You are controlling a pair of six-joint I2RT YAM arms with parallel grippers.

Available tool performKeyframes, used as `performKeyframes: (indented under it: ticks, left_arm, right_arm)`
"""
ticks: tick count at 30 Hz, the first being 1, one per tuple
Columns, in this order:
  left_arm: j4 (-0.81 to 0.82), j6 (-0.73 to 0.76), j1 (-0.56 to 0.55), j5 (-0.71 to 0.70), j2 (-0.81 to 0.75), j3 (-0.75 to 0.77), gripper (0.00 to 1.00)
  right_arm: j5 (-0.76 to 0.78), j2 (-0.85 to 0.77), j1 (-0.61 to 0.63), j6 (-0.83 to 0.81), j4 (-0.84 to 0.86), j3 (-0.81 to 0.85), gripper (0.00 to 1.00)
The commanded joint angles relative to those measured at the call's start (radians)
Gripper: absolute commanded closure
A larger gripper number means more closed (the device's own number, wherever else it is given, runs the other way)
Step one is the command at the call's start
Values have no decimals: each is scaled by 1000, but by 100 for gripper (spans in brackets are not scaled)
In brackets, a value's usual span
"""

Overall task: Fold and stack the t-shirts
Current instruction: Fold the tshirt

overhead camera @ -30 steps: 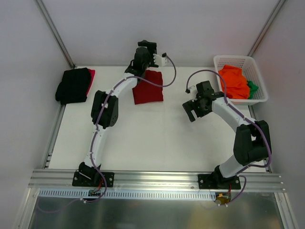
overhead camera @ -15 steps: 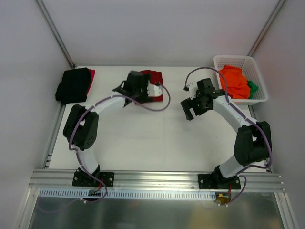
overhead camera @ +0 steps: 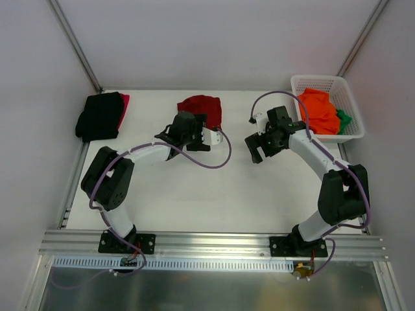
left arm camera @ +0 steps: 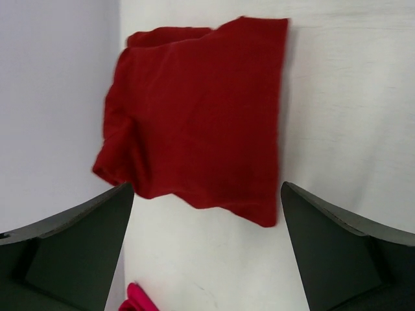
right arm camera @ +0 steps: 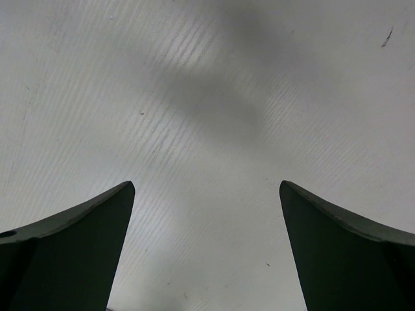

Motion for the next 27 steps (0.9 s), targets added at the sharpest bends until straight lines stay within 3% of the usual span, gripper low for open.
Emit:
performKeyframes:
  ticks: [1,6,12,16,27]
  left_arm:
    - [187,51,11,-46,46,34,1]
    - [386,151,17,-126,182,94,1]
    - [498,239,45,-174,348,223,1]
    - [448,232,77,-186,407,321,1]
    - [379,267,208,-198,476,416,1]
  right_arm:
    - [6,-19,8,5,0,-4,1]
    - [6,-15,11,10,0,2,1]
    - [12,-15,12,8,0,-7,0]
    - [20,-18,12,7,2,-10,1]
    - [12,-6,12,7,2,-7,1]
